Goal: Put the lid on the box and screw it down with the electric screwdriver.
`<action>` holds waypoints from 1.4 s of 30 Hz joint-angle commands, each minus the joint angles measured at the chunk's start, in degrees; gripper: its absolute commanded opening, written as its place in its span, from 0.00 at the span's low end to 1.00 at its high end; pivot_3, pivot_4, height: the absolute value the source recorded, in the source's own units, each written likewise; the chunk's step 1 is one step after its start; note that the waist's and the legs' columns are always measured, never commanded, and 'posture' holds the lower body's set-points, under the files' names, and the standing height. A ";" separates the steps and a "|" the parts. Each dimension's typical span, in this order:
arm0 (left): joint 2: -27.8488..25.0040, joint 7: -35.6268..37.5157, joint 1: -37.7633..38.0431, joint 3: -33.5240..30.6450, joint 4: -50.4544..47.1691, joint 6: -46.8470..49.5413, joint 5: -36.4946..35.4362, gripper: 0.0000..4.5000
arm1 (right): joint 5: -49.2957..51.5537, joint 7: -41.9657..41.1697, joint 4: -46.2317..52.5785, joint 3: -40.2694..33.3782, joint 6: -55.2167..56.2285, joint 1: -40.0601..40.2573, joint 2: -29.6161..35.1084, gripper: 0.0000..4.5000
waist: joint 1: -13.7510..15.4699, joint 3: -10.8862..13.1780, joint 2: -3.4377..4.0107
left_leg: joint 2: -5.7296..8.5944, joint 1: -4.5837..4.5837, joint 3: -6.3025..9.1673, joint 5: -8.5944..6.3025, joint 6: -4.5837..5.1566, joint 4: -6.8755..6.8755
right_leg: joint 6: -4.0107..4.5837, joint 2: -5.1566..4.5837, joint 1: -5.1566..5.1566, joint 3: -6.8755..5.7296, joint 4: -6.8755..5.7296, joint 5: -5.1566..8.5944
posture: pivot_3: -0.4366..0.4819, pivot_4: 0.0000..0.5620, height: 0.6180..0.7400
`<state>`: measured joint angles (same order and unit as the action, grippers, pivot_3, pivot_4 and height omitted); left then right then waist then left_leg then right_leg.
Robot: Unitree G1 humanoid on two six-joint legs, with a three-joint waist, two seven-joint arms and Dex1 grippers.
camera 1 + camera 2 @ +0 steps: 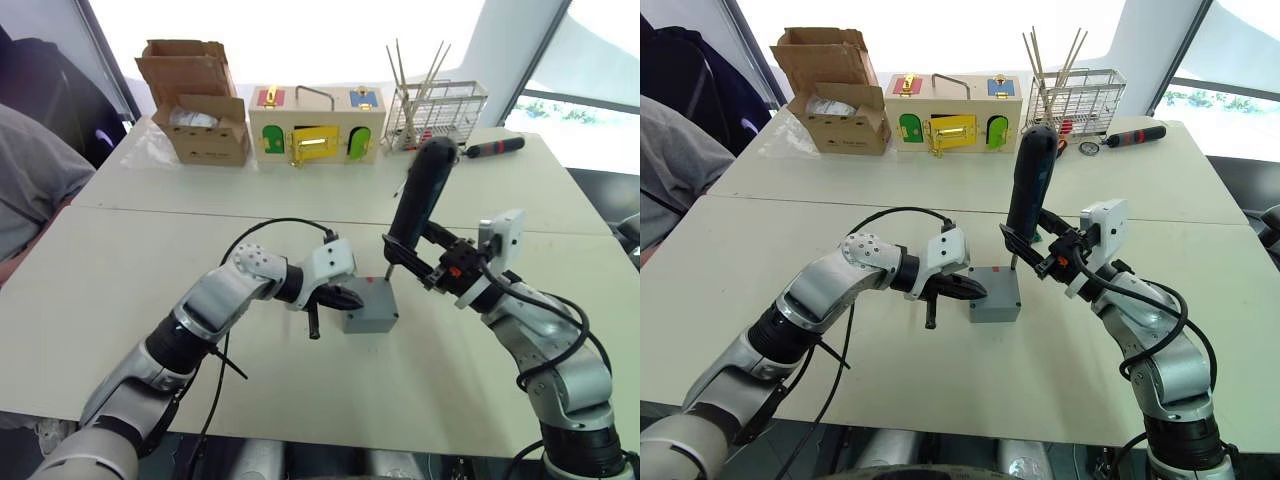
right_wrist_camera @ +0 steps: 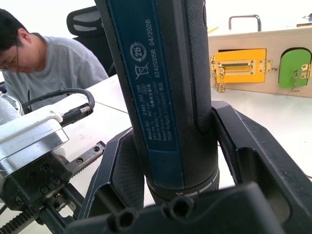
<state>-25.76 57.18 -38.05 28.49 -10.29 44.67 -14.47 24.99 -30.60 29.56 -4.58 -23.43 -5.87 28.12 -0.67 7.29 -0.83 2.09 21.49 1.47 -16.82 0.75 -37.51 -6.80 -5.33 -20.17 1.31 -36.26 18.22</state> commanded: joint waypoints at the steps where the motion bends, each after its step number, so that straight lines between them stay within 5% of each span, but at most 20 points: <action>1: -0.67 -0.36 0.75 1.16 0.49 1.59 0.93 0.00 | -1.30 -0.29 -4.40 3.78 -4.12 2.39 0.10 0.42 | 0.01 -0.02 -0.03 | 0.01 -0.01 0.00 0.02 -0.04 0.08 | 0.00 -0.02 0.00 0.00 0.04 0.00 | 0.48 0.27 1.00; 22: -0.46 -0.39 0.63 0.98 1.04 0.88 1.10 0.00 | 0.22 0.89 -2.46 0.54 -4.89 -1.26 1.02 0.42 | 0.05 0.01 0.01 | 0.02 0.02 0.00 0.06 -0.12 0.33 | 0.05 -0.13 -0.04 -0.01 0.19 0.02 | 0.48 0.27 1.00; 27: -1.31 0.49 0.92 0.06 0.13 -0.65 0.69 0.00 | 11.22 1.60 2.24 -9.41 -16.46 -13.13 8.81 0.42 | 0.19 0.34 0.42 | 0.09 0.56 -0.02 0.12 -0.16 0.24 | 0.20 -0.22 -0.31 0.00 0.18 0.03 | 0.48 0.27 1.00; 34: -0.78 0.40 0.52 -5.60 -0.38 -2.52 -2.19 0.00 | 37.15 9.89 -3.84 -21.40 -33.90 -30.55 13.86 0.42 | 0.13 0.60 0.71 | 0.10 1.96 0.12 0.59 -0.89 0.11 | -0.02 -0.11 -1.68 -0.22 -0.04 -0.11 | 0.48 0.27 1.00; 42: 2.62 -2.29 -2.41 -13.74 -2.08 0.23 -8.31 0.00 | 40.89 18.83 -10.68 -19.07 -42.67 -35.08 16.89 0.42 | 0.16 1.33 0.70 | 0.14 2.03 0.07 0.57 -0.49 0.12 | -0.03 -0.17 -1.72 -0.25 -0.10 -0.10 | 0.48 0.27 1.00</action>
<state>-23.60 55.45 -39.36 16.69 -10.26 44.42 -20.89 66.27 -12.25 17.61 -22.36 -66.71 -39.09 43.08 -0.51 8.62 -0.13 2.25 23.56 1.54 -16.24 0.27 -37.40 -6.84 -5.52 -21.93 1.06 -36.41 18.12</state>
